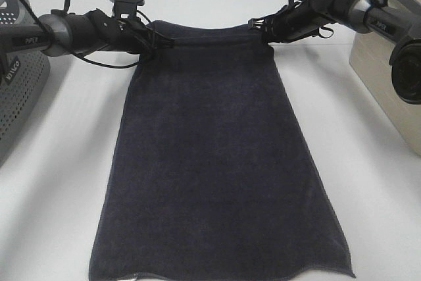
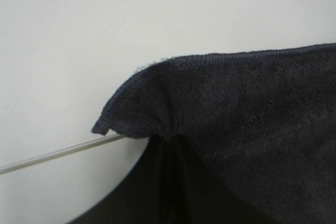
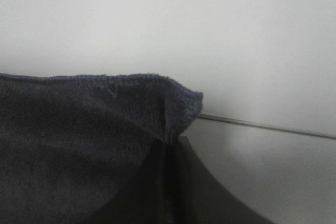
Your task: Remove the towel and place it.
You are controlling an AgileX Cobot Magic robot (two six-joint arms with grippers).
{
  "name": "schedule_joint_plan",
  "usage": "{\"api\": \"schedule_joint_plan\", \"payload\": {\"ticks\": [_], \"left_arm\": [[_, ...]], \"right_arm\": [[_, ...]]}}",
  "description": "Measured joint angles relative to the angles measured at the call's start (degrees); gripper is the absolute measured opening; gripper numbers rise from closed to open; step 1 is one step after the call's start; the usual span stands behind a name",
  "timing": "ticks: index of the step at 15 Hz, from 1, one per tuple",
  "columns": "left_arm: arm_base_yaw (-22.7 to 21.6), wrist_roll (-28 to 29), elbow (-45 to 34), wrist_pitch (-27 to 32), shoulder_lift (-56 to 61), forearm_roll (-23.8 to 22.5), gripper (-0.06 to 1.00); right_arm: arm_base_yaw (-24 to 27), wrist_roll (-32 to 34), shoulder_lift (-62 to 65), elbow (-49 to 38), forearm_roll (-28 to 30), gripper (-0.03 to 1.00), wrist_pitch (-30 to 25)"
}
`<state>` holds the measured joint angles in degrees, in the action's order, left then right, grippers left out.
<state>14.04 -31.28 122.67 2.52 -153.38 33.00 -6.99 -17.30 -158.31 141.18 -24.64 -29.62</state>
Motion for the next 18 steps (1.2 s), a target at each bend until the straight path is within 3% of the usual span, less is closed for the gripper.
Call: {"api": "schedule_joint_plan", "payload": {"ticks": [4,9,11,14,17,18], "left_arm": [[0.00,0.00,0.00,-2.52,-0.52,0.00,0.13],[0.00,0.97,0.00,-7.28,-0.92,0.00,0.50],[0.00,1.26,0.00,-7.28,-0.92,0.00,0.54],[0.00,0.23,0.00,-3.84,-0.34,-0.06,0.55],[-0.06,0.63,0.00,12.26,6.07,-0.17,0.67],[-0.06,1.20,0.00,14.55,7.39,-0.52,0.70]], "right_arm": [[0.00,-1.66,0.00,0.00,-4.41,0.08,2.75],[0.00,-3.90,-1.43,0.06,-9.28,0.52,4.58],[0.00,-3.95,-1.60,0.06,-9.28,0.58,4.24],[0.00,-2.64,-0.29,0.00,-7.16,0.65,-2.29],[0.00,0.52,6.93,0.00,-2.69,0.77,-16.44],[0.00,1.55,8.54,0.00,-2.01,0.78,-19.25]]}}
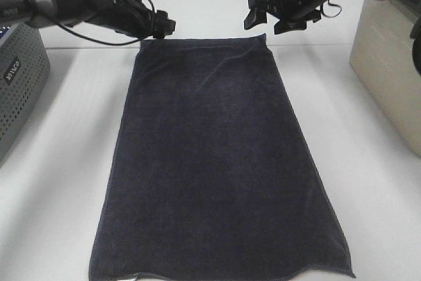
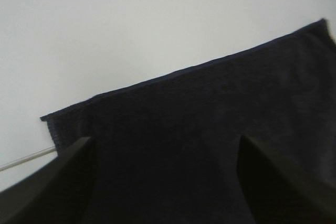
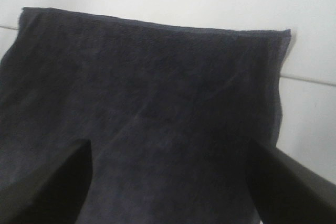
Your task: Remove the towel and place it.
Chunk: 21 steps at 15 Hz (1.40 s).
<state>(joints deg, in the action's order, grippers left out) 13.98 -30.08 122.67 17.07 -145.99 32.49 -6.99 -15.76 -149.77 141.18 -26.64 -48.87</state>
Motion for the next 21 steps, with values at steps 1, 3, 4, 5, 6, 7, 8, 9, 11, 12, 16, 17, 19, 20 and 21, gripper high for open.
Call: {"api": "schedule_joint_plan", "payload": {"ticks": [1,3,4,5,6,7,8,9,11,12,16,17,19,20,21], "left_arm": [[0.00,2.23,0.00,4.47,2.92,-1.95,0.75],[0.00,10.71,0.00,13.87,9.63,-10.54,0.78],[0.00,16.27,0.00,18.45,13.24,-17.07,0.79],[0.00,21.43,0.00,23.49,16.44,-23.55,0.79],[0.00,26.87,0.00,28.99,20.05,-31.17,0.79],[-0.17,31.57,0.00,33.52,22.98,-37.76,0.79],[-1.09,35.75,0.00,37.64,25.78,-43.14,0.79],[-2.81,38.22,0.11,40.45,27.67,-45.72,0.79],[-7.39,39.13,0.17,44.52,30.14,-45.55,0.79],[-9.45,37.41,-0.34,48.64,31.23,-41.65,0.79],[-9.51,37.93,-14.50,47.67,40.05,-39.53,0.79],[-9.51,38.62,-20.51,44.63,44.63,-39.48,0.79],[-9.51,39.94,-32.77,38.73,55.23,-39.59,0.79],[-9.51,40.11,-37.82,37.18,60.33,-39.53,0.79],[-9.51,40.16,-42.97,36.84,64.57,-39.65,0.79]], "right_arm": [[0.00,1.32,3.04,0.00,0.86,0.79,-5.21],[0.00,2.64,9.28,0.00,3.32,0.80,-13.35],[0.00,4.07,12.83,0.00,4.93,0.80,-16.44],[0.00,6.07,16.16,0.06,7.45,0.80,-18.45],[0.00,7.96,18.85,0.06,10.54,0.80,-19.82],[0.17,9.68,21.37,0.11,13.98,0.80,-20.23],[0.86,10.83,23.61,0.17,16.04,0.79,-20.40],[2.23,11.86,25.15,0.17,16.90,0.79,-20.57],[4.93,13.75,27.79,0.06,18.05,0.77,-21.03],[5.50,14.15,31.11,-2.86,18.96,0.76,-20.91],[5.39,15.76,45.55,-24.12,19.37,0.76,-21.03],[5.33,15.76,51.34,-31.57,19.54,0.76,-21.03],[5.33,15.36,61.54,-44.29,19.77,0.76,-21.03],[5.33,15.01,66.46,-49.68,19.82,0.76,-20.97],[5.33,14.95,70.99,-55.29,20.00,0.76,-20.97]]}}
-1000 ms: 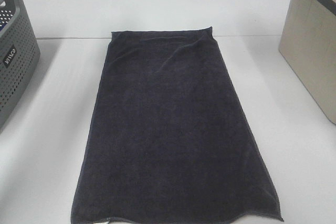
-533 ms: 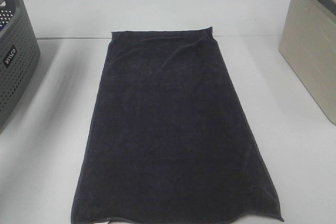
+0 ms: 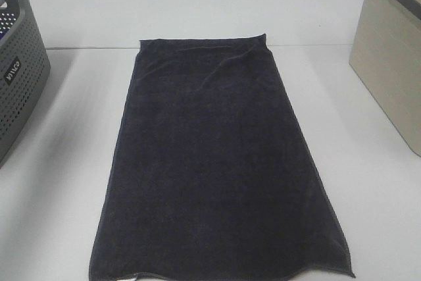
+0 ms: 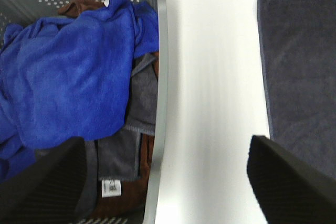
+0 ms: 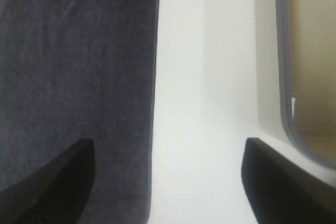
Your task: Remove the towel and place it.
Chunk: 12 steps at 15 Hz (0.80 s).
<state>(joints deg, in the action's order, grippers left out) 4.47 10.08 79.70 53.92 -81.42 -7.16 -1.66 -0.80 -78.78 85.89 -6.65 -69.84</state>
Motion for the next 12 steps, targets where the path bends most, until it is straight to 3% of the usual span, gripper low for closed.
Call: {"api": "schedule_joint_plan", "payload": {"ticks": [5,10,12], "left_arm": [[0.00,1.89,-17.88,-0.06,20.34,-0.52,0.79],[0.00,2.29,-28.82,0.00,39.71,-3.50,0.79],[0.00,1.89,-34.38,1.49,52.43,-4.47,0.79]], "right_arm": [[0.00,0.00,17.53,-19.88,0.40,0.76,-0.06],[0.00,-1.49,34.61,-32.03,0.40,0.76,-0.11],[0.00,-1.49,45.84,-36.96,0.40,0.76,-0.17]]}}
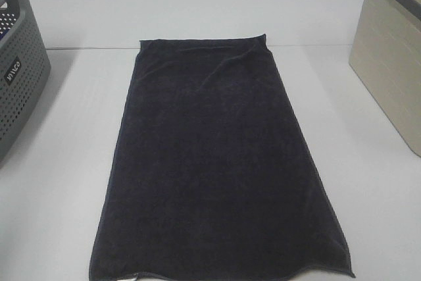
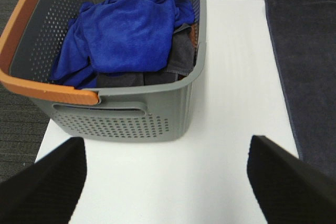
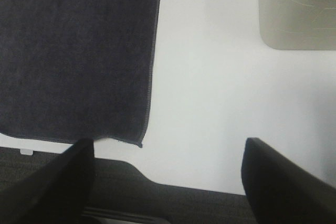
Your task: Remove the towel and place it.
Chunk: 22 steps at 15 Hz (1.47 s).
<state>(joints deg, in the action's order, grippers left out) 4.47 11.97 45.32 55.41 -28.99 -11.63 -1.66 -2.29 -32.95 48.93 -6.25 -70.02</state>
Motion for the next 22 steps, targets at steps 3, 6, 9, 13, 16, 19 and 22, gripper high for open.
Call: {"api": "schedule_joint_plan", "payload": {"ticks": [3,6,9,13,16,19,22], "left_arm": [[0.00,-1.60,-3.32,4.13,10.08,-0.46,0.79],[0.00,-1.95,-5.39,6.76,18.28,-1.15,0.79],[0.00,-1.95,-8.48,8.65,26.99,-1.49,0.79],[0.00,-5.50,-15.07,7.91,29.34,6.19,0.77],[0.00,-11.23,-15.58,7.28,29.34,9.80,0.76],[0.00,-11.97,-15.58,7.16,29.34,10.26,0.76],[0.00,-11.29,-15.58,7.16,29.34,10.26,0.76]], "right_arm": [[0.00,0.00,9.57,-3.44,0.00,0.76,0.06],[0.00,-1.38,17.19,-6.25,0.29,0.76,0.00],[0.00,-2.06,25.84,-10.14,0.40,0.76,0.00],[0.00,-2.58,32.03,-20.34,0.40,0.76,2.41],[0.00,-2.58,32.03,-22.00,0.40,0.76,6.53],[0.00,-2.58,32.03,-22.80,0.46,0.76,6.53],[0.00,-2.58,32.03,-22.86,0.46,0.76,6.53]]}}
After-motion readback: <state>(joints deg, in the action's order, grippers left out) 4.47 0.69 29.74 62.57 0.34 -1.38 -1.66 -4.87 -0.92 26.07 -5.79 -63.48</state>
